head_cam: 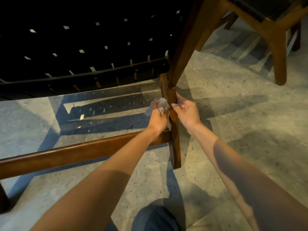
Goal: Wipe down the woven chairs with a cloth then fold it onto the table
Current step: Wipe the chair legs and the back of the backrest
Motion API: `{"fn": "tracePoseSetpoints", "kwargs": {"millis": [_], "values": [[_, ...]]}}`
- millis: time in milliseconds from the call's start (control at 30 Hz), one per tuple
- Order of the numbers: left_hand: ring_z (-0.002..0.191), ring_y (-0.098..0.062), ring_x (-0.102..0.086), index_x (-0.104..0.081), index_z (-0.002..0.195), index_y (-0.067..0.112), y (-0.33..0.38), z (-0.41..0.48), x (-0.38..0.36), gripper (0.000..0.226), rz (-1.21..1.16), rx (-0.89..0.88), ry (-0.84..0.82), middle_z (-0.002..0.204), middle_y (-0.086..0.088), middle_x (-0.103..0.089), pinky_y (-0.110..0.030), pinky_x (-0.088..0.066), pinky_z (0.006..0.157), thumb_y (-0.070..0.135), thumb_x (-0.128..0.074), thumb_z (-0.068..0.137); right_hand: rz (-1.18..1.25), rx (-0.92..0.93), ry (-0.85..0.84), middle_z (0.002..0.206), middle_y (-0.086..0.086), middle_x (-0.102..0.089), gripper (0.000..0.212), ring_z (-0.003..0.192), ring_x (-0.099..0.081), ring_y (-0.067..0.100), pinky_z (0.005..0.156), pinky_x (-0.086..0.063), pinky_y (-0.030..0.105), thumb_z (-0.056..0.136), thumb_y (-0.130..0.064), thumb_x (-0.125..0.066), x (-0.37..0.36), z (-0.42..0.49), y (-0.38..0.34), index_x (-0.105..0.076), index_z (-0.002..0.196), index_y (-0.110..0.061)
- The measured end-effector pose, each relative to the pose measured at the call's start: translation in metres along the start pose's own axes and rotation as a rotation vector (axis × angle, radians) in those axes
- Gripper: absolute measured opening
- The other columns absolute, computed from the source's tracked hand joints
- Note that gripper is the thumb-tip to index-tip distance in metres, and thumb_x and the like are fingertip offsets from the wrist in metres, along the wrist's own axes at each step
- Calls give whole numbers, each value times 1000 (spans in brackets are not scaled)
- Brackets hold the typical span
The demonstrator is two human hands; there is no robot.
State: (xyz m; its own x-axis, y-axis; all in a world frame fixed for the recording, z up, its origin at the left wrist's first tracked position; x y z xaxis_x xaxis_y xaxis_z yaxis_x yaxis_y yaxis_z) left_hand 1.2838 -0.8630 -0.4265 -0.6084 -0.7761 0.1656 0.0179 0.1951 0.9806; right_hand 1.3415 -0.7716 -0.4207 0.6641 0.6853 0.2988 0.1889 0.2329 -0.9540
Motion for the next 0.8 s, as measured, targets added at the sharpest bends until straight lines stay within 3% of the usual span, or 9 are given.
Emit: {"fn": "tracePoseSetpoints", "kwargs": {"millis": [67, 200, 267, 367, 500, 567, 633, 700, 800], "values": [[111, -24, -55, -38, 130, 16, 16, 6, 2, 34, -3, -28, 20, 119, -10, -55, -14, -44, 72, 7, -44, 98, -12, -1, 2, 125, -2, -60, 50, 118, -56, 12, 103, -42, 27, 94, 0, -50, 1, 0, 0, -45, 141, -17], [109, -27, -54, -36, 107, 23, 47, 17, 6, 14, -13, -35, 49, 107, -6, -50, -38, -47, 91, 14, -42, 99, -15, -30, 27, 122, -5, -60, 50, 108, -54, -3, 86, -41, 3, 94, 4, -47, 2, -2, -3, -46, 139, -18], [112, -27, -53, -39, 111, 19, 45, 11, 8, 17, 76, -27, 8, 114, -11, -53, -36, -46, 93, 9, -43, 98, -50, -28, 41, 127, -2, -60, 49, 114, -54, 3, 96, -42, 13, 94, 1, -49, 2, -3, -6, -47, 139, -19], [113, -25, -53, -40, 130, 10, 31, -8, 17, 35, 116, -66, -100, 124, -12, -53, -21, -42, 89, 4, -46, 96, -110, -44, 70, 131, 1, -59, 48, 125, -51, 15, 108, -38, 33, 93, -1, -52, 1, -5, -11, -49, 138, -19], [111, -18, -49, -34, 132, 6, 19, -31, 29, 40, 202, -39, -214, 122, -10, -50, -19, -40, 86, 5, -49, 95, -176, -106, 0, 138, 2, -53, 50, 130, -46, 15, 109, -34, 27, 94, -2, -52, 4, -12, -19, -45, 141, -17], [111, -16, -49, -34, 132, 10, 25, -39, 38, 40, 160, -16, -150, 118, -5, -51, -25, -43, 90, 10, -51, 96, -227, -132, -21, 137, 5, -54, 45, 127, -49, 17, 106, -37, 27, 95, -4, -52, 8, -21, -26, -48, 138, -13], [104, -7, -54, -39, 126, 16, 37, -47, 48, 36, 72, -11, -99, 112, 3, -54, -20, -47, 85, 19, -55, 95, -300, -94, 40, 129, 5, -59, 35, 116, -57, 19, 100, -44, 30, 95, -10, -53, 13, -36, -39, -56, 129, -13], [88, 7, -57, -46, 111, 24, 55, -56, 60, 22, 36, -68, -78, 102, 11, -57, -9, -48, 70, 27, -59, 93, -229, -16, 73, 119, 0, -64, 27, 106, -60, 16, 92, -48, 28, 96, -15, -52, 14, -55, -60, -61, 121, -18], [74, 17, -56, -49, 92, 32, 86, -72, 81, 15, 50, -179, -13, 92, 13, -58, -4, -45, 62, 32, -63, 89, 48, 43, -51, 119, -8, -61, 27, 110, -58, 7, 86, -49, 20, 99, -22, -48, 13, -83, -92, -55, 125, -27]]}}
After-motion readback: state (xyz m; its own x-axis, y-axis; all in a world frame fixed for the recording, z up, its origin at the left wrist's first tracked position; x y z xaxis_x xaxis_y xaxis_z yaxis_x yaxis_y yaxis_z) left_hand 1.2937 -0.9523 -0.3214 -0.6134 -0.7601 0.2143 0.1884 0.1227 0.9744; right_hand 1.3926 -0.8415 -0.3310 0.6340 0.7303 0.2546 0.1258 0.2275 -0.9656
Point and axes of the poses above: each hand's wrist, its own z-axis towards the middle knuckle, its own x-axis out of the back of the hand, y = z × x, the point moved 2 cm from there along z, towards the middle knuckle
